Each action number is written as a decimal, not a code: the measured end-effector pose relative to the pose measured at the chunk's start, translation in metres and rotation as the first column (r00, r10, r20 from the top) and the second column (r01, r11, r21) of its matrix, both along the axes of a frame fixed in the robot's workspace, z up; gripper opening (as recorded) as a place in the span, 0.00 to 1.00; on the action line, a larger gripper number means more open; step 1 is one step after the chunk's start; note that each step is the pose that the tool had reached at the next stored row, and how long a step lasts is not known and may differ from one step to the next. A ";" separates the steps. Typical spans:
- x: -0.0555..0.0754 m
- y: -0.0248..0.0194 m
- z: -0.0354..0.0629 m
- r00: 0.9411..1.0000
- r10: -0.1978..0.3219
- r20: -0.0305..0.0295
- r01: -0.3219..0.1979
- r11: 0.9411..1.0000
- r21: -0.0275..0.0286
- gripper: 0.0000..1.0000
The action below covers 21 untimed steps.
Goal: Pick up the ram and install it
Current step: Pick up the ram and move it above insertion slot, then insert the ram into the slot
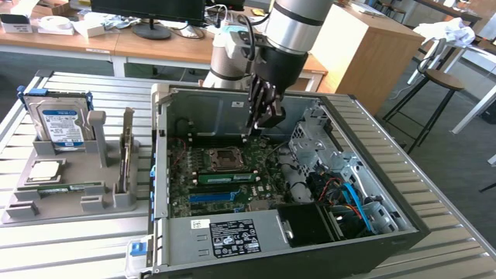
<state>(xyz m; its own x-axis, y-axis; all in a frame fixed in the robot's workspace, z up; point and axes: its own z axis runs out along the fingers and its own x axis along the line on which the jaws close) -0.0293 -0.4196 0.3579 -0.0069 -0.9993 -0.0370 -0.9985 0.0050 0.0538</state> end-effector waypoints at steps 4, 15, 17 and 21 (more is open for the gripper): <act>0.000 0.0000 0.0049 1.000 0.000 0.000 0.000 1.000 0.000 0.31; 0.000 0.0000 0.0065 1.000 0.000 0.000 0.000 1.000 0.000 0.31; 0.000 0.0000 0.0065 1.000 0.000 0.000 0.000 1.000 0.000 0.31; 0.000 0.0000 0.0065 1.000 0.000 0.000 0.000 1.000 0.000 0.29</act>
